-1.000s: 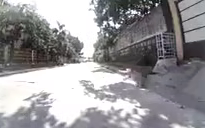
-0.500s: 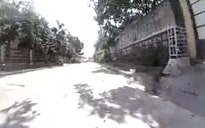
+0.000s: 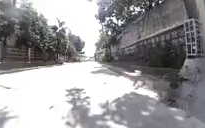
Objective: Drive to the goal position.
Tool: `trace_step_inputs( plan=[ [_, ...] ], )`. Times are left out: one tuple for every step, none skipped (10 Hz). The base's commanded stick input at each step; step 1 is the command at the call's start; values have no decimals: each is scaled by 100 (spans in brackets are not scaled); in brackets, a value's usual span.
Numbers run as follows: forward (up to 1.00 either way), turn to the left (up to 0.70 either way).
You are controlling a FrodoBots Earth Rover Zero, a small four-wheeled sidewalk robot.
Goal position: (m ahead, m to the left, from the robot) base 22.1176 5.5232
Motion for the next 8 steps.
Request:
trace_step_inputs(
  plan=[
    [100,0],
    [100,0],
    [100,0],
    [100,0],
    [100,0],
    [100,0],
    [100,0],
    [100,0]
  ],
)
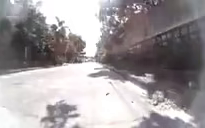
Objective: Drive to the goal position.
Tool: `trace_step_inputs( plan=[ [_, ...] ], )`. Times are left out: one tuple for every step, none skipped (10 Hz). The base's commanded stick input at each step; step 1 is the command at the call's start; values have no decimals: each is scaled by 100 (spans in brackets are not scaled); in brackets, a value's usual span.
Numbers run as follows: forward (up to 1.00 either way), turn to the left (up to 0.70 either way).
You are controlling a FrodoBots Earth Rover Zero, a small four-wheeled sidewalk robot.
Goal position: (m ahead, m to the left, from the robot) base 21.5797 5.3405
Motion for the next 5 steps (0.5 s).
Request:
trace_step_inputs(
  plan=[
    [100,0],
    [100,0],
    [100,0],
    [100,0],
    [100,0]
  ],
)
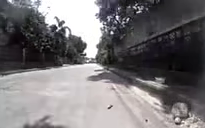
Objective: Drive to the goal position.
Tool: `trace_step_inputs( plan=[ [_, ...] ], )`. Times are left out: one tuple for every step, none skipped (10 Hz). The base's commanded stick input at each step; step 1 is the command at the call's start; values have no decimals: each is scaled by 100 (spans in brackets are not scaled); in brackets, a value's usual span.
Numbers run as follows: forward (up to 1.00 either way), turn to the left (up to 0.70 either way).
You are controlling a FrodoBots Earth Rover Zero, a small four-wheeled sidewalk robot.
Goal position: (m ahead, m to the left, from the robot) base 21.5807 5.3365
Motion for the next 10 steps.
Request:
trace_step_inputs(
  plan=[
    [100,0],
    [100,0],
    [100,0],
    [100,0],
    [100,0],
    [100,0],
    [100,0],
    [100,0],
    [100,0],
    [100,0]
  ],
)
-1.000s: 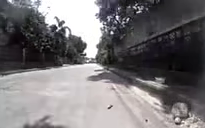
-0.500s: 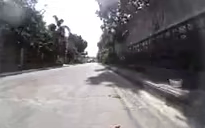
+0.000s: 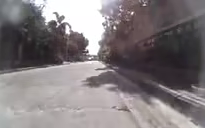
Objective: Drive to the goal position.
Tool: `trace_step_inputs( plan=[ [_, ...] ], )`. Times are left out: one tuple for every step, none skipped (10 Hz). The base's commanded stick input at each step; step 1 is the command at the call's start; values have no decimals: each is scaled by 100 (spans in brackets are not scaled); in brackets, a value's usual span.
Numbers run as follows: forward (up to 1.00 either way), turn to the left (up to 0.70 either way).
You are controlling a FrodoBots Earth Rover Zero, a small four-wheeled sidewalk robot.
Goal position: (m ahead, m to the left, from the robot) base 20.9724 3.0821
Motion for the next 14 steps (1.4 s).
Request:
trace_step_inputs(
  plan=[
    [100,0],
    [100,0],
    [100,0],
    [100,0],
    [100,0],
    [100,0],
    [100,0],
    [100,0],
    [100,0],
    [100,0],
    [100,0],
    [100,0],
    [100,0],
    [100,0]
  ],
)
